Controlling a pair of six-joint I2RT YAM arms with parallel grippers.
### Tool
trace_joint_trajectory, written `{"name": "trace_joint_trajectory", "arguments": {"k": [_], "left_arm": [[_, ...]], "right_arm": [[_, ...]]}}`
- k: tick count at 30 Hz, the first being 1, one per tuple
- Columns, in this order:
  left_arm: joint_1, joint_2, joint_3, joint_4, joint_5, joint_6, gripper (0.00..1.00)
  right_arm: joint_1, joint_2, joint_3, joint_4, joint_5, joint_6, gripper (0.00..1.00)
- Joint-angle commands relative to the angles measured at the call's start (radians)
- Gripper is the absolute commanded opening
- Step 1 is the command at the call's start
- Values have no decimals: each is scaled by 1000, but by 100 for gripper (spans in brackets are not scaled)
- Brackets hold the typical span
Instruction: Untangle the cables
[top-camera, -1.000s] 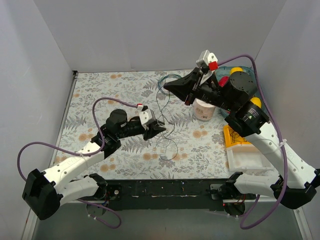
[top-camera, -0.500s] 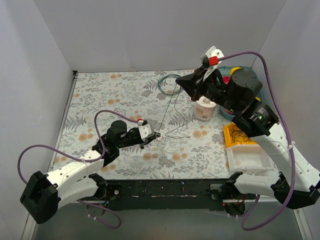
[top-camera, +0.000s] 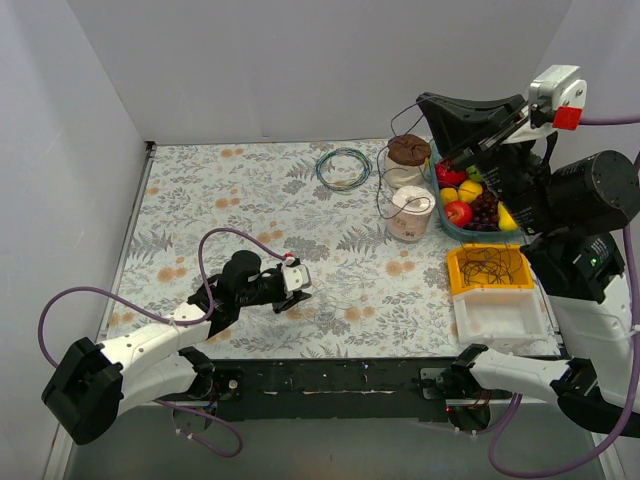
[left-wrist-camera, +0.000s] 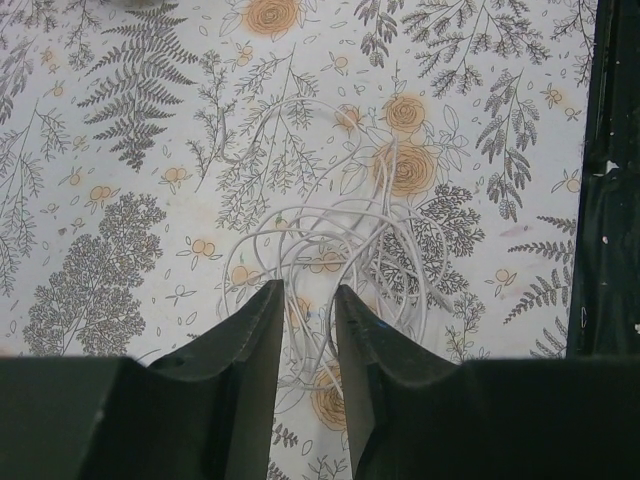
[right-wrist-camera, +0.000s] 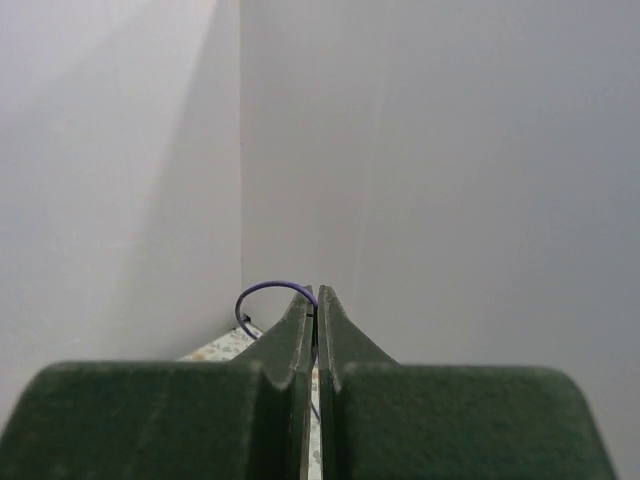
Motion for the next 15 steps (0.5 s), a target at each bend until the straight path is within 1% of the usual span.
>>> {"name": "trace_joint_trajectory", "arguments": {"k": [1,4,5,7,10,11,14,15], "left_arm": [[-4,-13,11,-17,-6,37,27],[-4,-19,13,-13,-2,37,34],[-4,-21,14,-12,1,38,36],[-4,-27,23,-10,2,38,38],[-4,-33,28,-16,1,37,38],[-4,-34,27,-17,-1,38,38],[-4,-53,13,-10,5,31,39],[-5,-57,7,-7,7,28,40]], "right_arm": [[1,18,-9,42,77,-60,1],[0,23,-9,21,164,-138,1],[1,23,-14,15,215,-153,1],[1,12,-32,1,264,-179,1],[-2,-9,-60,-34,408,-242,1],[-5,-17,-74,-37,491,-282,1],[-28,-51,-136,-54,618,-325,1],[-52,-66,-153,-60,640,-345,1]]}}
